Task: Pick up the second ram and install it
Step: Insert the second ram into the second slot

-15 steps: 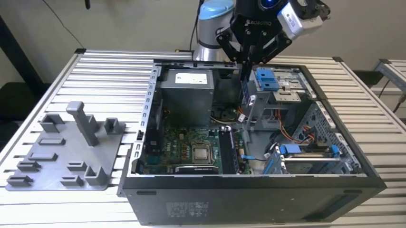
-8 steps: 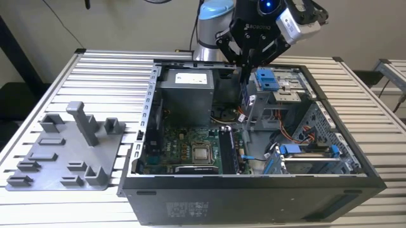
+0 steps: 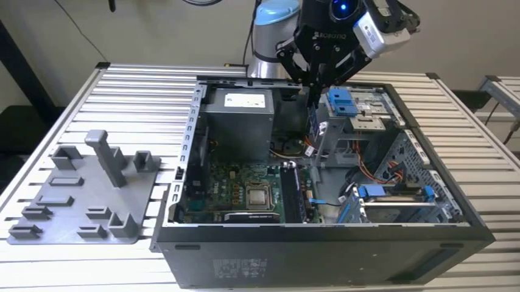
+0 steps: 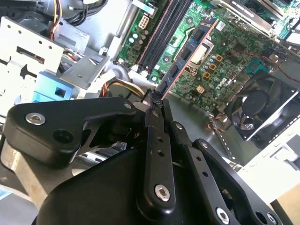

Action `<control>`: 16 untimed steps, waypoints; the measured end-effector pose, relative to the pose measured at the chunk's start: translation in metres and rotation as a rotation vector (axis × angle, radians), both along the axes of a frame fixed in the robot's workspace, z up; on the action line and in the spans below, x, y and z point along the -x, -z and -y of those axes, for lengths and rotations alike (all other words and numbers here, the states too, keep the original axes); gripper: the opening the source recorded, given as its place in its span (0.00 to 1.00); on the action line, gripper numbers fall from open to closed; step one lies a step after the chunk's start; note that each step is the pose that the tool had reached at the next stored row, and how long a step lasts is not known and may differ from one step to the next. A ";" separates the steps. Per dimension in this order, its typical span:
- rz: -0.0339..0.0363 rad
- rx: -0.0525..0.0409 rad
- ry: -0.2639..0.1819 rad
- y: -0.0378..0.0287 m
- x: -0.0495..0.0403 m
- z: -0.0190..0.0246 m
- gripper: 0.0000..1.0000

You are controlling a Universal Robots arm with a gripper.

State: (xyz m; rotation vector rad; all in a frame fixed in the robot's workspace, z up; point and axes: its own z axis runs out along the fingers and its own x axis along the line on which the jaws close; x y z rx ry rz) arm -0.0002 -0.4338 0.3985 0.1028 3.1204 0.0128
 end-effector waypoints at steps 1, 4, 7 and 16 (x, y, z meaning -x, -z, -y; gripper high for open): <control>0.0000 0.0000 0.000 0.0000 0.0000 0.0000 0.14; -0.0001 0.0000 0.002 0.0001 0.0000 0.0000 0.14; 0.0001 -0.0003 0.003 0.0014 0.0000 0.0000 0.14; 0.0002 0.0000 0.004 0.0134 0.0000 0.0000 0.14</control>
